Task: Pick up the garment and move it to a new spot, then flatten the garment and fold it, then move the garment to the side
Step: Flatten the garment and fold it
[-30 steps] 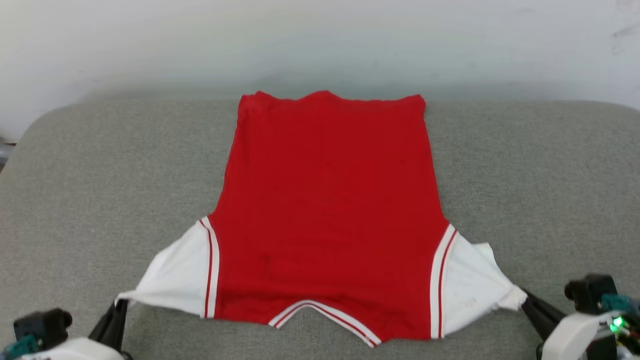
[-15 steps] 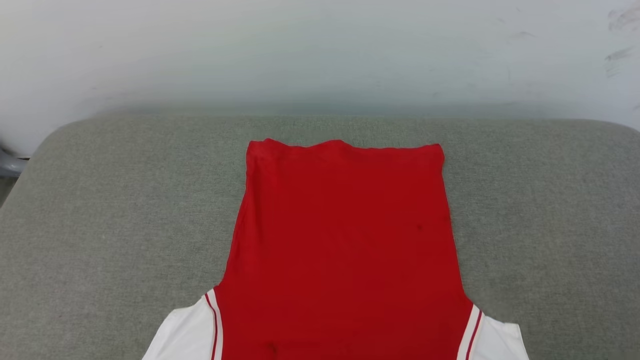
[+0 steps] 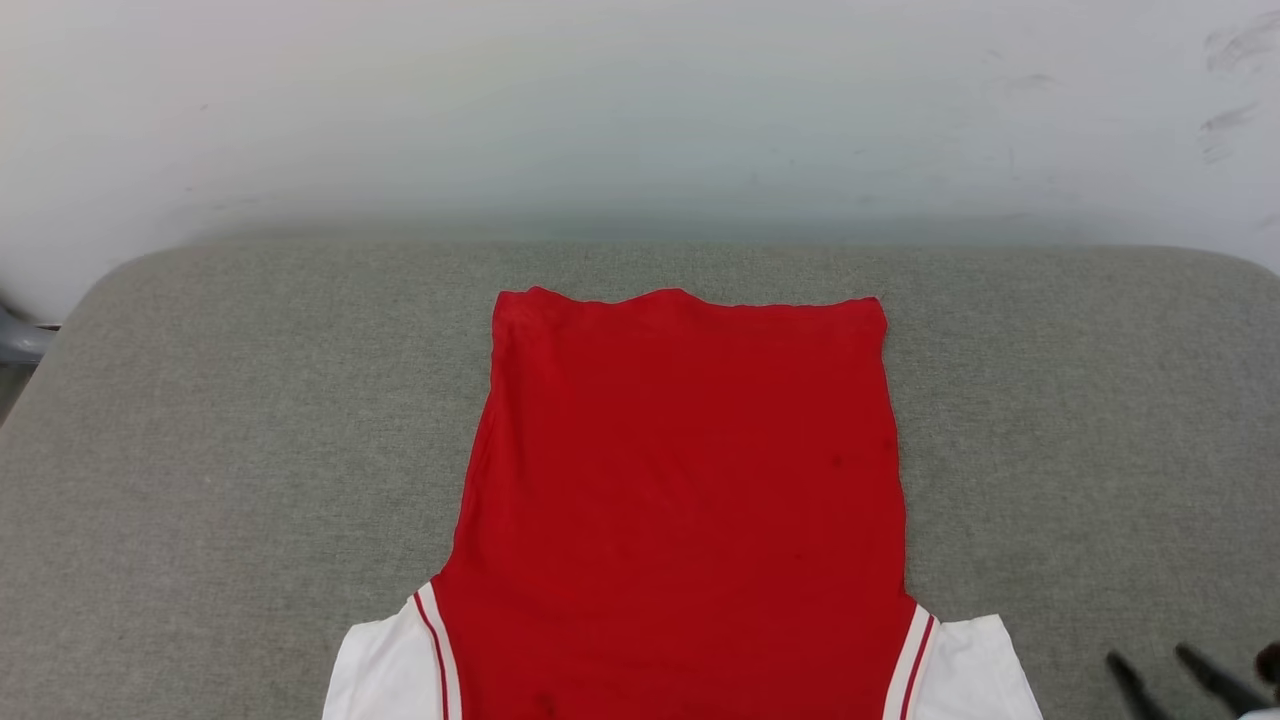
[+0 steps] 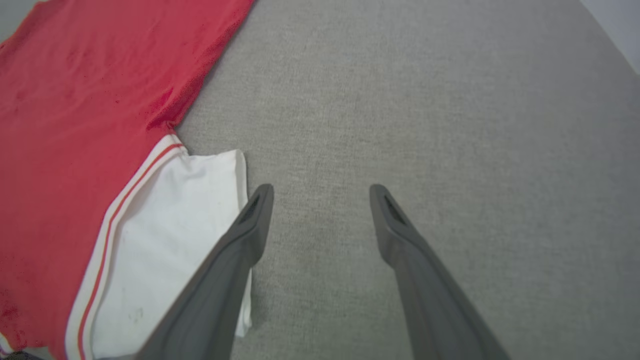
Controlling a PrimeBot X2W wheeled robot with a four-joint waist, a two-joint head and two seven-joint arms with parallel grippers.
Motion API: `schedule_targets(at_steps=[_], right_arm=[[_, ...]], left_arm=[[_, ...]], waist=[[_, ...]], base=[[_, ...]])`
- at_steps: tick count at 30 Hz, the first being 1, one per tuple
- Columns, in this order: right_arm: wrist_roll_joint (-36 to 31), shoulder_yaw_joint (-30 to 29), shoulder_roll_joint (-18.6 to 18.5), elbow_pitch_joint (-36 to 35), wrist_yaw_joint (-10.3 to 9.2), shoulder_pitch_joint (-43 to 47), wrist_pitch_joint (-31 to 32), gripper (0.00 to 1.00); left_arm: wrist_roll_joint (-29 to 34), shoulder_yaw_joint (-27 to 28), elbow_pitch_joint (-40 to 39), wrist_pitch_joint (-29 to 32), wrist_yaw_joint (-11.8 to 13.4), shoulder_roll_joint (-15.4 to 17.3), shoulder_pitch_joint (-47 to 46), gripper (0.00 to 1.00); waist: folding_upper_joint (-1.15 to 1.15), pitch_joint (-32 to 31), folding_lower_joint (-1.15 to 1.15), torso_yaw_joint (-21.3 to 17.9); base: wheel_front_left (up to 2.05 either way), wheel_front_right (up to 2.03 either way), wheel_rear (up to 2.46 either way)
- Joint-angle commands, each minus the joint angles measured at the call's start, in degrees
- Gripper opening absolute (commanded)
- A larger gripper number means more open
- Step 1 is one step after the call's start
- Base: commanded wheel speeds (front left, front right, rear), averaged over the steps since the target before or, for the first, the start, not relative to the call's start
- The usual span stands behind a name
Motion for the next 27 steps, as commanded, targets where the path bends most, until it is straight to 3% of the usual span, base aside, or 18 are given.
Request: schedule_targets(at_steps=[1,7,14,20,27], right_arm=[[-0.9,-1.7,-0.5,-1.4,-0.07,-1.6,-0.4,1.0],[-1.6,-8.6,-1.2,-8.1,-0.07,-8.5,0.8,1.0],[-0.9,-8.7,-4.2,-13.6,-0.07,-22.5,7.1,1.0],[0.4,-4.6,-6.7,-14.3,-0.07,-36.6,17.2,1.0],[2.2,0.7,-7.6,-6.4,-0.07,-51.4,34.1,1.0]], left_arm=[[0.5,-0.2,-0.3,-0.3,0.3,-0.4,-1.1,0.0],[2.7,0.3,-2.1,-0.3,0.8,-1.2,-2.3,0.0],[5.9,0.7,-4.1,-0.2,0.4,-1.9,-6.3,0.0],[8.9,1.6,-4.9,-0.2,-0.7,-4.1,-10.5,0.0],[12.5,3.1,-4.4,-0.2,-3.1,-8.3,-14.6,0.0]], waist=[[0.0,0.0,0.0,0.0],[0.0,0.8,0.0,0.6],[0.0,5.1,0.0,3.6],[0.0,11.6,0.0,6.8],[0.0,18.3,0.0,10.6]], base=[[0.0,0.0,0.0],[0.0,0.0,0.0],[0.0,0.0,0.0],[0.0,0.0,0.0],[0.0,0.0,0.0]])
